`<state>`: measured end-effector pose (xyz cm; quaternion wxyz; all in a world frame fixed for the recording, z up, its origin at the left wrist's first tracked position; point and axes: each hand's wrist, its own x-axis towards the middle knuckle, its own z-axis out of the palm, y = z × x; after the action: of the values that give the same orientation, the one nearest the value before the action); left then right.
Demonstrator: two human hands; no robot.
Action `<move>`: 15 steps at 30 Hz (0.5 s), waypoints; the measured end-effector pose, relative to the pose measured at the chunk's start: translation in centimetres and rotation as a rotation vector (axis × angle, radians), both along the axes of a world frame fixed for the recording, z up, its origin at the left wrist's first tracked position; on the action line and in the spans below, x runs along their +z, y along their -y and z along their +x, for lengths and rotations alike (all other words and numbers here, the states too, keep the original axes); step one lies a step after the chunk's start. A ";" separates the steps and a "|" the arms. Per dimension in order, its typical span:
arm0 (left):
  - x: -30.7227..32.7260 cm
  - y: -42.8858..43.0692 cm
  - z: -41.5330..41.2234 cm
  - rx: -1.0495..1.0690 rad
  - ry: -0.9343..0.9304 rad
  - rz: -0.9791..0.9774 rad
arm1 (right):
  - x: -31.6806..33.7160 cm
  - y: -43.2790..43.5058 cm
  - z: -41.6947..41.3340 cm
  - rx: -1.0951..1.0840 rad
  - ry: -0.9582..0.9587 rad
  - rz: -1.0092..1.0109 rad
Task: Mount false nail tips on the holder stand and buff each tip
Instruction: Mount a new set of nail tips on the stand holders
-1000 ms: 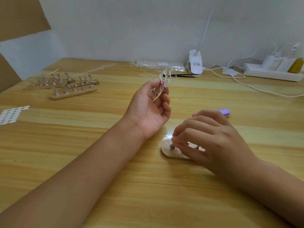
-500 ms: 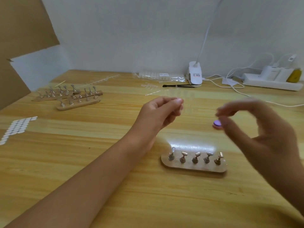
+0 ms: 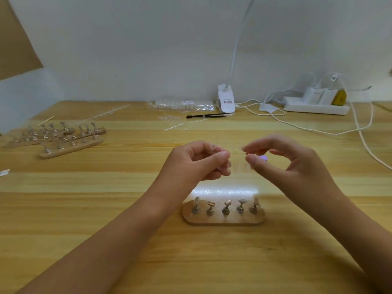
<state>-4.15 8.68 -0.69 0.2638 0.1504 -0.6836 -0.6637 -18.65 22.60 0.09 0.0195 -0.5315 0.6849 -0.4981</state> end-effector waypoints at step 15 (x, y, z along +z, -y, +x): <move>0.1 -0.4 0.0 0.012 0.102 -0.022 | -0.7 -0.2 -0.1 -0.111 -0.713 -0.056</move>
<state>-4.19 9.08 -0.63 0.2343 0.1852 -0.7024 -0.6461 -18.74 22.80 -0.61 -0.2623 -0.6341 0.6625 -0.3004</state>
